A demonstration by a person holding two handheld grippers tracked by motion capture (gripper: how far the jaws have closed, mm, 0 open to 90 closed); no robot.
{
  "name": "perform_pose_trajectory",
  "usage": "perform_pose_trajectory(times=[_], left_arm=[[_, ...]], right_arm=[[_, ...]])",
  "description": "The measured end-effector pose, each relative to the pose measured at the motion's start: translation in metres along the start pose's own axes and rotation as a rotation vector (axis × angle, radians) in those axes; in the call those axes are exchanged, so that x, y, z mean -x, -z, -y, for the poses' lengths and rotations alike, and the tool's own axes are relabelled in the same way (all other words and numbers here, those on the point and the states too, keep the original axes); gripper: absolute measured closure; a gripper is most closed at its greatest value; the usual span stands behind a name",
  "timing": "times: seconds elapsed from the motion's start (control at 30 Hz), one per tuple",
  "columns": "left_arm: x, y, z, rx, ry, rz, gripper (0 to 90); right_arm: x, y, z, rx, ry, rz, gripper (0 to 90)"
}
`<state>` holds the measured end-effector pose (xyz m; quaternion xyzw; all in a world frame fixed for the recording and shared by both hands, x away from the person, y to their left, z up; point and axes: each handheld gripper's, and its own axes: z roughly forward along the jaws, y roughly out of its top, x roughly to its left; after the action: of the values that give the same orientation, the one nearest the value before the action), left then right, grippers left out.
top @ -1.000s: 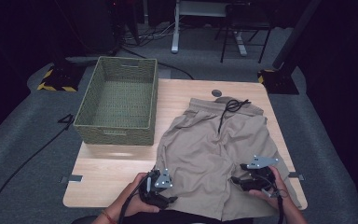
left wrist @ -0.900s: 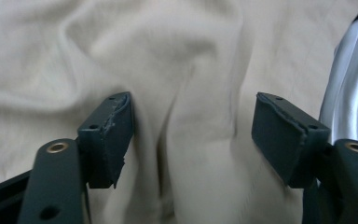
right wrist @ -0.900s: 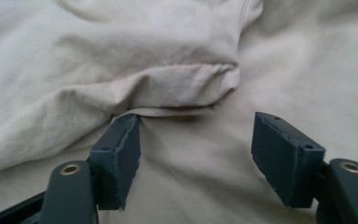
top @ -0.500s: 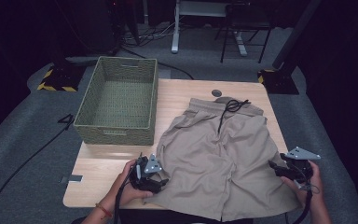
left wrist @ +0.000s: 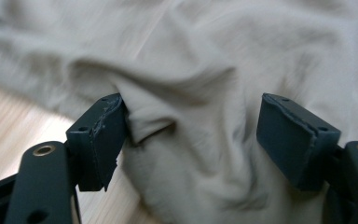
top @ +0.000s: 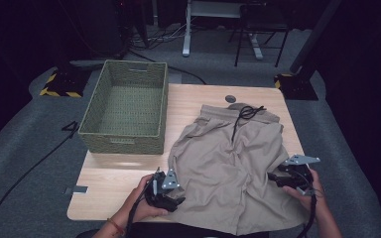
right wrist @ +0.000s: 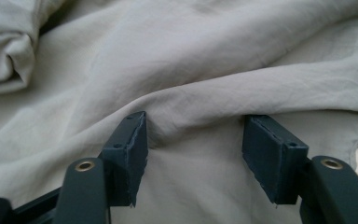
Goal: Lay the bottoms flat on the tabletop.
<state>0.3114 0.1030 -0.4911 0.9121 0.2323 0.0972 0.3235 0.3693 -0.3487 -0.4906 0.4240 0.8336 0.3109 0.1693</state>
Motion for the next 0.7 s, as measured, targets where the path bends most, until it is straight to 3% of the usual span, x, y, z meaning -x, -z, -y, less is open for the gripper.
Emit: perform_pose_trajectory(times=[0.13,0.17,0.2,0.23,0.27,0.3,0.37,0.5,0.6,0.7], left_arm=[[0.007,0.004,-0.024,0.049,-0.048,0.02,24.1],[0.006,0.005,-0.03,0.065,-0.051,0.029,24.1],[0.004,0.004,-0.037,0.075,-0.057,0.031,24.1],[0.002,-0.003,-0.048,0.072,-0.064,0.028,23.1],[0.002,-0.003,-0.048,0.072,-0.064,0.028,23.1],[0.001,-0.007,-0.053,0.064,-0.071,0.029,23.1],[0.002,-0.02,-0.061,0.05,-0.089,0.053,23.1],[0.008,-0.036,-0.066,0.029,-0.07,0.086,23.1],[0.013,-0.046,-0.067,0.001,-0.093,0.108,22.5],[0.011,-0.052,-0.065,-0.018,-0.084,0.112,22.5]], right_arm=[[-0.003,-0.001,-0.012,-0.018,0.052,0.055,37.2],[0.0,0.005,-0.02,0.036,0.024,0.06,37.2],[0.0,0.005,-0.02,0.036,0.024,0.06,37.2],[0.008,0.008,-0.029,0.088,-0.018,0.08,35.2],[0.008,0.008,-0.029,0.088,-0.018,0.08,35.2],[0.019,-0.001,-0.038,0.072,-0.024,0.111,34.2],[0.026,-0.009,-0.041,0.045,-0.034,0.124,34.1],[0.047,-0.036,-0.049,-0.014,-0.098,0.058,33.6],[0.049,-0.051,-0.059,-0.021,-0.092,0.038,31.8],[0.05,-0.057,-0.067,-0.033,-0.108,0.03,31.8]])
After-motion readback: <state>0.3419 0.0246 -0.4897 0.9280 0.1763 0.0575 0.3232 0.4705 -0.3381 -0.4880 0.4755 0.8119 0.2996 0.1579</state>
